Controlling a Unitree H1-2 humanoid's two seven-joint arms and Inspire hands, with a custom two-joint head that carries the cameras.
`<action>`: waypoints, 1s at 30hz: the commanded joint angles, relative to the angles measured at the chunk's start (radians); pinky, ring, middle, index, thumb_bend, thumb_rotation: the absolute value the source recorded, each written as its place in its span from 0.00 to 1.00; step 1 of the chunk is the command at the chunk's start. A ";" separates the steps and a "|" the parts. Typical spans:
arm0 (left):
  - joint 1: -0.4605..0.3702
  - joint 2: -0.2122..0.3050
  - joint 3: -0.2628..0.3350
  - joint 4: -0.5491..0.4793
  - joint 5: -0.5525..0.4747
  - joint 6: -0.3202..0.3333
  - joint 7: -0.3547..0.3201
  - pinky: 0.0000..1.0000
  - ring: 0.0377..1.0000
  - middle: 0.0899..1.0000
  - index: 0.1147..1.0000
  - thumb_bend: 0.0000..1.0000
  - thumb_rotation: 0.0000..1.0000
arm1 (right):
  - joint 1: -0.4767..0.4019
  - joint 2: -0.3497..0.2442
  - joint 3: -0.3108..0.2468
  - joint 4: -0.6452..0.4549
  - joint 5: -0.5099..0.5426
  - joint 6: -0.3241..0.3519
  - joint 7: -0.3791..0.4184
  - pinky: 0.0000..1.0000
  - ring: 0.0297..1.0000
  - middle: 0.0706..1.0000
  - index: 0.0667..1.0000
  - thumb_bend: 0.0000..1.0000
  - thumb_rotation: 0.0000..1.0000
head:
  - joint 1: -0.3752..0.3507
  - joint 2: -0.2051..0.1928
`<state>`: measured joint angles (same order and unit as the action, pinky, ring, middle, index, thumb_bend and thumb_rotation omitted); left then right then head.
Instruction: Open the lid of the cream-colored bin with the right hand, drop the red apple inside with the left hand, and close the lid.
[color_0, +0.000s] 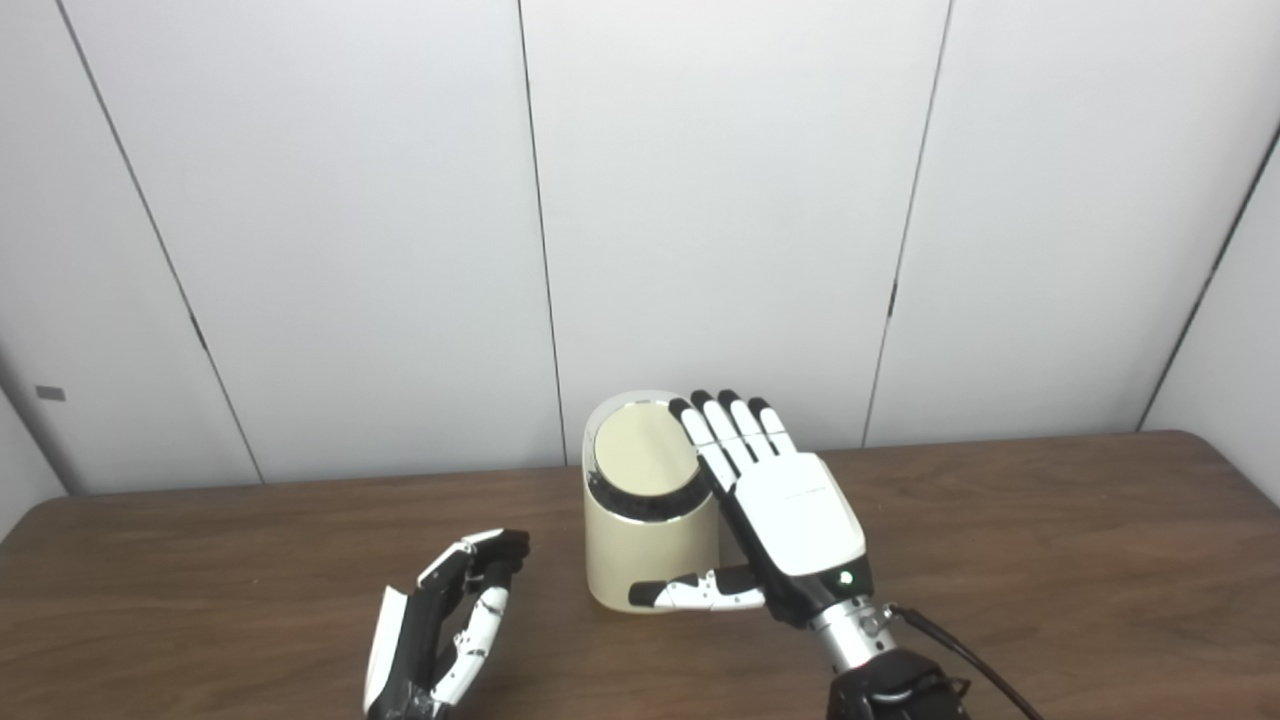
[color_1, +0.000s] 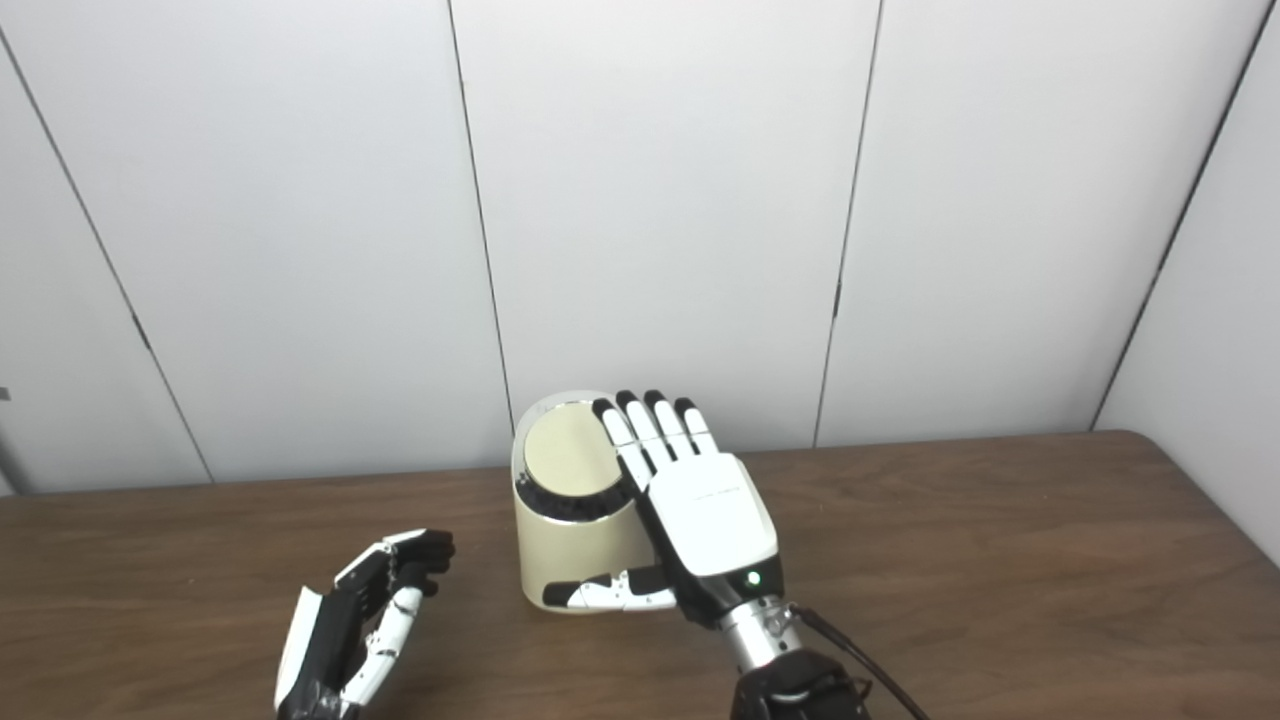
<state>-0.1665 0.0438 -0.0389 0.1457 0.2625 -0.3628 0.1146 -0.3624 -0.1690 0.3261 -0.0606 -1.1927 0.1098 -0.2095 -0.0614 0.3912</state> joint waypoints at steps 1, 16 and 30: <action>-0.002 0.006 0.002 0.018 -0.002 -0.021 0.009 0.64 0.68 0.67 0.67 0.34 0.74 | -0.012 0.001 -0.025 -0.025 0.022 -0.019 -0.086 1.00 1.00 1.00 1.00 0.84 0.99 | -0.002 0.001; 0.007 -0.004 0.036 0.007 0.012 -0.037 0.065 0.58 0.66 0.66 0.65 0.23 0.50 | 0.223 0.026 -0.185 0.023 0.445 -0.347 -0.363 0.67 0.78 0.79 0.79 0.17 0.49 | -0.004 0.005; 0.057 0.019 0.061 -0.035 0.010 -0.082 0.091 0.54 0.61 0.62 0.61 0.23 0.33 | 0.311 0.078 -0.220 0.204 0.585 -0.498 -0.413 0.57 0.68 0.70 0.67 0.32 0.31 | 0.005 0.009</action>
<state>-0.1283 0.0490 0.0196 0.1233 0.2713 -0.4078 0.2022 -0.1302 -0.1316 0.0877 0.0804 -0.5998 -0.3760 -0.6224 -0.0537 0.3988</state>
